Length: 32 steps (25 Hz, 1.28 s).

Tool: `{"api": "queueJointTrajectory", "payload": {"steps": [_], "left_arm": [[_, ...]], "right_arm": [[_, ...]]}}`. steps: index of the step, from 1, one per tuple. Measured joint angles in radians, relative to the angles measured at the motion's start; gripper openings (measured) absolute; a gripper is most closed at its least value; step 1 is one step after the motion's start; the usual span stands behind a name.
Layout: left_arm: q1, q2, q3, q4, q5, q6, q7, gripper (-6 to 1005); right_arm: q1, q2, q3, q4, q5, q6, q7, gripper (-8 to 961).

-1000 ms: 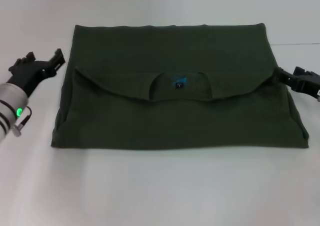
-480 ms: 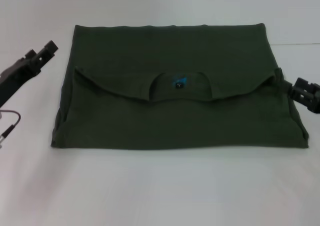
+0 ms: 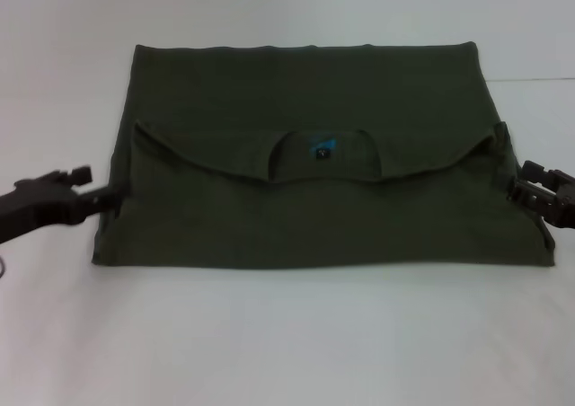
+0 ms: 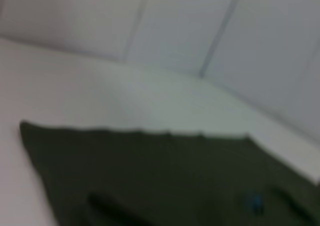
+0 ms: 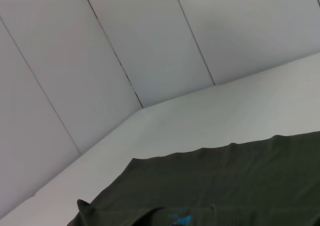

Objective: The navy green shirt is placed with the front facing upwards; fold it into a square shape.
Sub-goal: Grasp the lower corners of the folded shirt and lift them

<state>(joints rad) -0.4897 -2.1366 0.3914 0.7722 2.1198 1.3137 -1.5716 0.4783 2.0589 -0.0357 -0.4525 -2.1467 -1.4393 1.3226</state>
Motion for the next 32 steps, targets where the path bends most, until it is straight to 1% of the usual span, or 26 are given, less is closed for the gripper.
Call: {"api": "queueJointTrajectory", "payload": {"steps": [2, 5, 9, 12, 17, 24, 32], "left_arm": [[-0.005, 0.011, 0.003, 0.029, 0.077, 0.016, -0.004, 810], [-0.020, 0.021, 0.010, 0.058, 0.181, 0.030, -0.004, 809], [-0.052, 0.032, 0.020, 0.044, 0.282, 0.025, -0.024, 808], [-0.078, 0.038, 0.040, 0.019, 0.330, 0.016, -0.057, 807], [-0.086, 0.034, 0.076, 0.005, 0.341, -0.007, -0.075, 805], [-0.088, 0.034, 0.080, -0.001, 0.355, -0.037, -0.096, 803], [-0.092, 0.034, 0.096, -0.012, 0.360, -0.041, -0.099, 799]], "right_arm": [[0.002, 0.000, 0.000, 0.000, 0.000, -0.001, 0.000, 785], [0.004, 0.002, 0.000, 0.000, 0.000, -0.002, 0.003, 784], [0.006, 0.005, 0.001, 0.000, 0.000, -0.004, 0.007, 784], [0.008, 0.009, 0.000, 0.000, 0.000, -0.005, 0.007, 783], [0.008, 0.011, 0.000, 0.000, -0.001, -0.006, 0.007, 783], [0.008, 0.010, 0.001, 0.000, -0.001, -0.006, 0.008, 781], [0.009, 0.010, 0.001, 0.000, -0.001, -0.006, 0.009, 783]]}}
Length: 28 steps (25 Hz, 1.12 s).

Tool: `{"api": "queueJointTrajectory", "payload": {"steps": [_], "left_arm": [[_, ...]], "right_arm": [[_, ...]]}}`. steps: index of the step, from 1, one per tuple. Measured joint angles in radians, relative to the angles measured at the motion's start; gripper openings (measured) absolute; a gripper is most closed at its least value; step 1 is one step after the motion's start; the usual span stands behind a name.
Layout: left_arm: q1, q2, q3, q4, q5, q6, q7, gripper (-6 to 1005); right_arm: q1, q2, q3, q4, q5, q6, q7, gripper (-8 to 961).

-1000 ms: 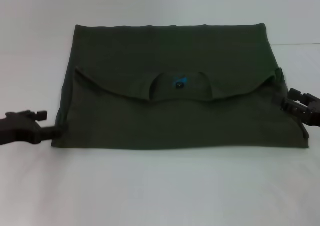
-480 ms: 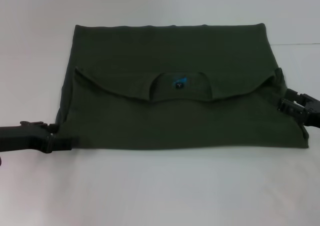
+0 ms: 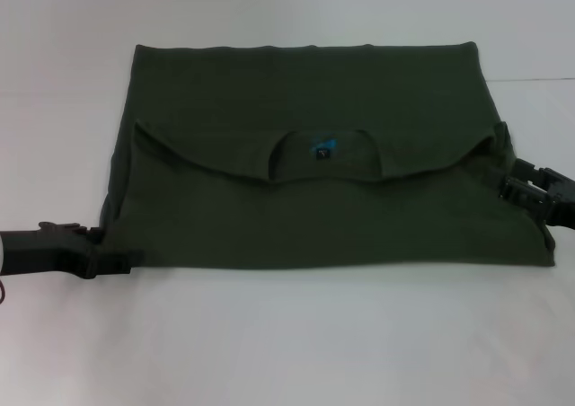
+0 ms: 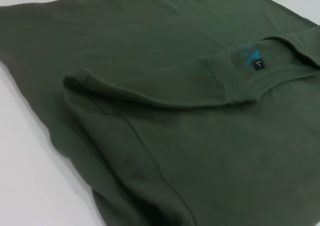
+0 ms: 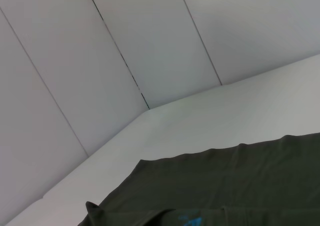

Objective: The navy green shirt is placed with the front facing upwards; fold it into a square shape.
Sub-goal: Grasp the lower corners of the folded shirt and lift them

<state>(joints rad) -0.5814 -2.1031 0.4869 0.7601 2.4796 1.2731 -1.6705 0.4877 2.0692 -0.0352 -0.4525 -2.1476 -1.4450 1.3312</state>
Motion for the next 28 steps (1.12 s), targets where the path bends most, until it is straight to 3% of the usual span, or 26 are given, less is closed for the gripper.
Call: {"api": "queueJointTrajectory", "payload": {"steps": [5, 10, 15, 18, 23, 28], "left_arm": [[-0.003, 0.001, -0.002, 0.001, 0.000, -0.004, 0.000, 795], [-0.002, 0.000, -0.004, 0.006, -0.002, -0.016, 0.008, 695], [-0.003, -0.001, 0.006, 0.003, 0.001, -0.020, 0.009, 458], [-0.003, -0.002, 0.017, 0.003, 0.001, -0.021, 0.010, 257], [-0.003, -0.004, 0.032, 0.002, 0.001, -0.022, 0.011, 43], [-0.003, -0.005, 0.036, 0.002, -0.002, -0.026, 0.011, 40]], "right_arm": [[-0.004, 0.000, 0.000, 0.000, 0.000, 0.000, 0.001, 782], [-0.012, -0.001, 0.000, 0.000, 0.000, -0.002, 0.002, 779], [-0.021, -0.003, 0.003, 0.000, 0.000, -0.012, 0.003, 776], [-0.028, -0.008, 0.007, 0.000, 0.000, -0.026, 0.004, 777], [-0.053, -0.012, 0.002, -0.030, -0.001, -0.046, 0.004, 780], [-0.118, -0.010, 0.000, -0.101, -0.005, -0.065, -0.003, 784]]}}
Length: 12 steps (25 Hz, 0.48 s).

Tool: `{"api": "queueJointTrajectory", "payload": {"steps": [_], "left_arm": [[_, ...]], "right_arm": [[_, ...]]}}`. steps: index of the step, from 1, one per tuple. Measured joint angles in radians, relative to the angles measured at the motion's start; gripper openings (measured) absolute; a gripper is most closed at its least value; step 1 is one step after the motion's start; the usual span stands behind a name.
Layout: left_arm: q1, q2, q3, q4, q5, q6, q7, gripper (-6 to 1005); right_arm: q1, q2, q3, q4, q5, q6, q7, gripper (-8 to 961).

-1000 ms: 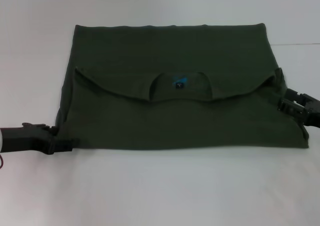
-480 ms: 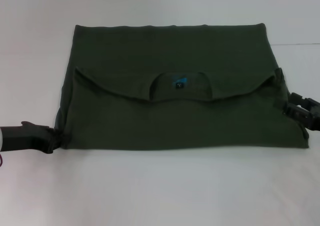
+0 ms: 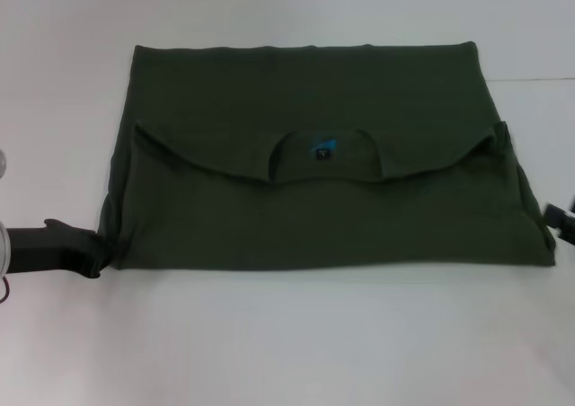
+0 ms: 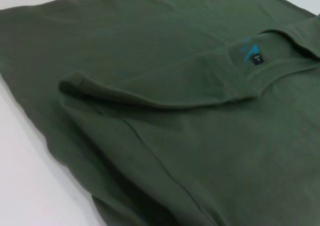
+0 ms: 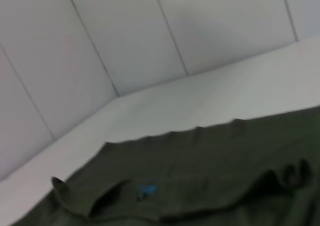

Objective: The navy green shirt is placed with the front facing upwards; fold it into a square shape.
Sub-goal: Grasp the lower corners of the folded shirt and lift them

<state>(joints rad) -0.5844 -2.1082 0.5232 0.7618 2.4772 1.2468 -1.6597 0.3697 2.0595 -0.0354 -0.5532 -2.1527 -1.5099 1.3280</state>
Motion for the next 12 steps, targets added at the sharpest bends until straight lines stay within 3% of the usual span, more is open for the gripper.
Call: {"api": "queueJointTrajectory", "payload": {"steps": [5, 12], "left_arm": [[0.000, -0.001, 0.001, 0.000, -0.003, -0.003, 0.000, 37], [-0.002, -0.004, 0.001, -0.001, -0.004, -0.017, 0.000, 36]], "right_arm": [[-0.050, -0.011, -0.021, -0.005, -0.001, 0.028, -0.002, 786], [-0.035, 0.014, -0.077, 0.006, -0.001, 0.132, -0.004, 787]]}}
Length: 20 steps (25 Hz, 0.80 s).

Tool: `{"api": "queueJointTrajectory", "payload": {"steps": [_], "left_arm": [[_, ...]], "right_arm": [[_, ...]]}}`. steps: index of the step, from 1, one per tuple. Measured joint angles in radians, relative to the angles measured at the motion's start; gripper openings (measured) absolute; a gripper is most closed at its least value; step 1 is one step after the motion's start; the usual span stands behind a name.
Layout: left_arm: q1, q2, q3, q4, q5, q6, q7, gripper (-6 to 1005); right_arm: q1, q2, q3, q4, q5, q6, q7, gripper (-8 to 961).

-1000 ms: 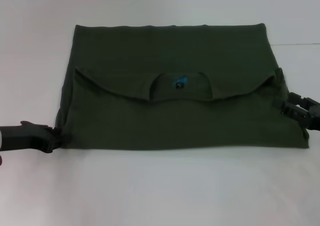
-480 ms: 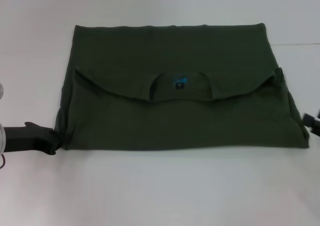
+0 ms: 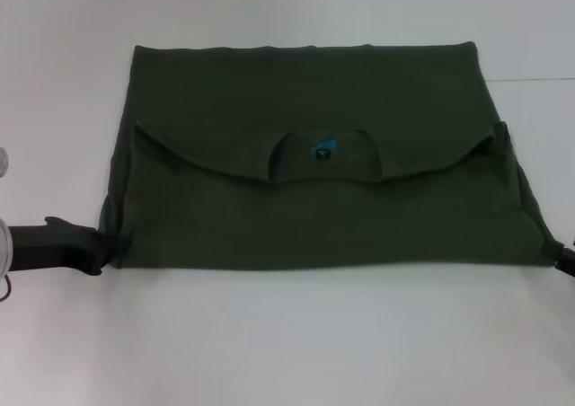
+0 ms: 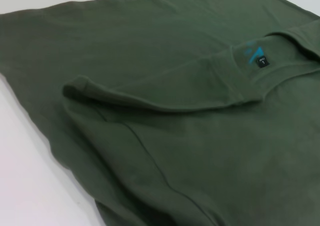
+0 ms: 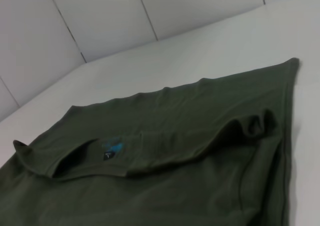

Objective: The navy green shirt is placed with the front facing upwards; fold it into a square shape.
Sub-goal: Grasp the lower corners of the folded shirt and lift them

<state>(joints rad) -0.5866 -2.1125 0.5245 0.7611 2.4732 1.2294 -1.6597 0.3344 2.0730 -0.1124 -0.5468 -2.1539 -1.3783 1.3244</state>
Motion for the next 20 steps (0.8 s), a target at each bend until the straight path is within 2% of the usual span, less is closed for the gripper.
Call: {"api": "queueJointTrajectory", "payload": {"steps": [5, 14, 20], "left_arm": [[0.000, -0.001, 0.000, 0.000, 0.000, -0.006, 0.000, 36], [-0.001, -0.001, 0.000, 0.000, -0.006, -0.007, 0.016, 36], [-0.002, -0.001, 0.000, 0.000, -0.009, -0.004, 0.022, 36]], "right_arm": [[0.027, 0.010, -0.022, 0.008, 0.000, 0.046, 0.000, 787], [0.066, 0.011, -0.078, 0.054, -0.001, 0.138, 0.009, 779], [0.075, 0.012, -0.092, 0.068, -0.003, 0.168, 0.024, 708]]}}
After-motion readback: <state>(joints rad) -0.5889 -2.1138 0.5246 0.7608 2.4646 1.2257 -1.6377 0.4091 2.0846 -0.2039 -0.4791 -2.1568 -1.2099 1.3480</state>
